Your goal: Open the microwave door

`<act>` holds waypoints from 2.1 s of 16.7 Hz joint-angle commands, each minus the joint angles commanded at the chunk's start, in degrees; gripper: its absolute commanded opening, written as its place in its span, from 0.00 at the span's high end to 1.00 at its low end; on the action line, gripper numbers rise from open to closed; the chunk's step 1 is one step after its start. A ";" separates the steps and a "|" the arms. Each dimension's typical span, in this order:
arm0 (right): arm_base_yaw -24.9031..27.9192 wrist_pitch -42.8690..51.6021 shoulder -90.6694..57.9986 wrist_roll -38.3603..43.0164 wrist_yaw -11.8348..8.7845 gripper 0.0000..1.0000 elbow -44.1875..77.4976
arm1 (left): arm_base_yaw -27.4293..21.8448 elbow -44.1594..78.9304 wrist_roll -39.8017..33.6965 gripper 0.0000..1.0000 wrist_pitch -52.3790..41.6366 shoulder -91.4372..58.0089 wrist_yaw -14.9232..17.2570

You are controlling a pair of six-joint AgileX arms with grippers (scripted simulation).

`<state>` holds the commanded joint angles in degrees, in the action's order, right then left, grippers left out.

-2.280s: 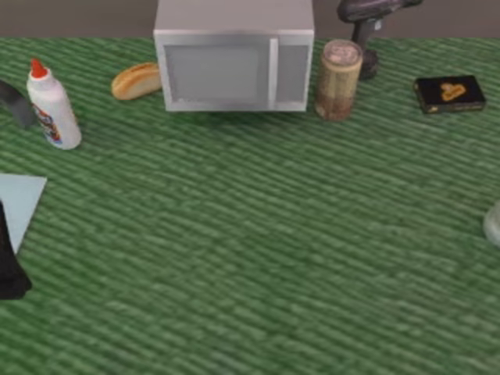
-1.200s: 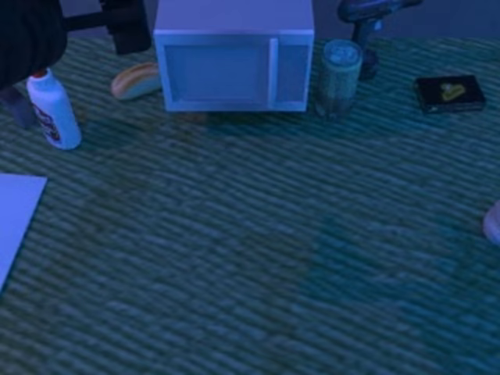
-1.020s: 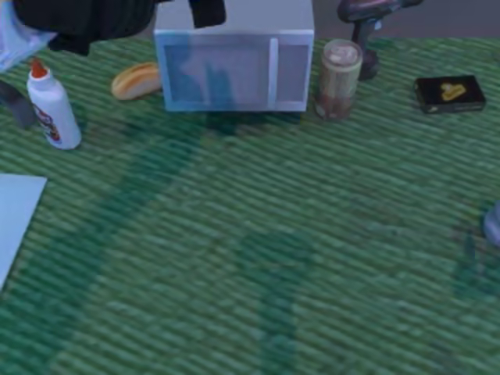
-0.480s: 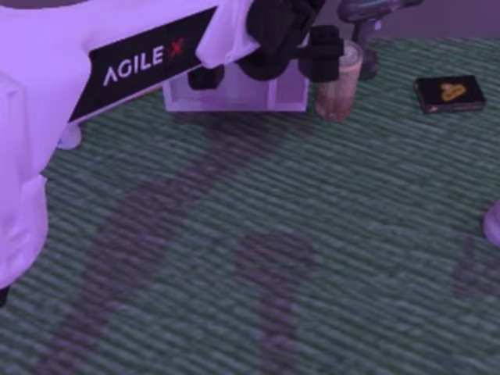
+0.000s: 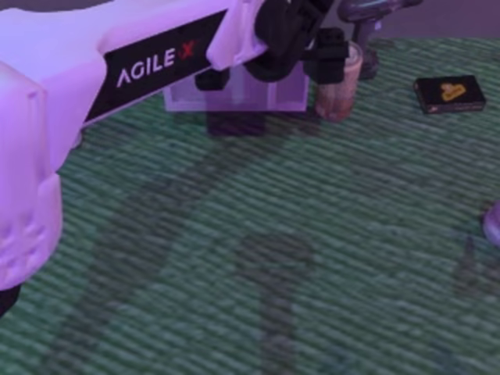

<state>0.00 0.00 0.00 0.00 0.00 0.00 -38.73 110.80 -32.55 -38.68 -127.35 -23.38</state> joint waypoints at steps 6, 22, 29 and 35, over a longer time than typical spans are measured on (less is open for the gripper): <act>0.00 0.00 0.00 0.00 0.00 0.00 0.00 | 2.87 6.68 2.60 0.00 5.07 -11.16 1.81; 0.00 0.00 0.00 0.00 0.00 0.00 0.00 | 3.11 7.16 2.81 0.90 5.47 -11.78 1.96; 0.00 0.00 0.00 0.00 0.00 0.00 0.00 | 3.11 7.16 2.81 1.00 5.47 -11.78 1.96; 0.00 0.00 0.00 0.00 0.00 0.00 0.00 | 0.98 1.45 2.50 1.00 6.29 -8.83 1.88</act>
<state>0.00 0.00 0.00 0.00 0.00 0.00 -37.74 112.25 -30.05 -32.38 -136.18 -21.50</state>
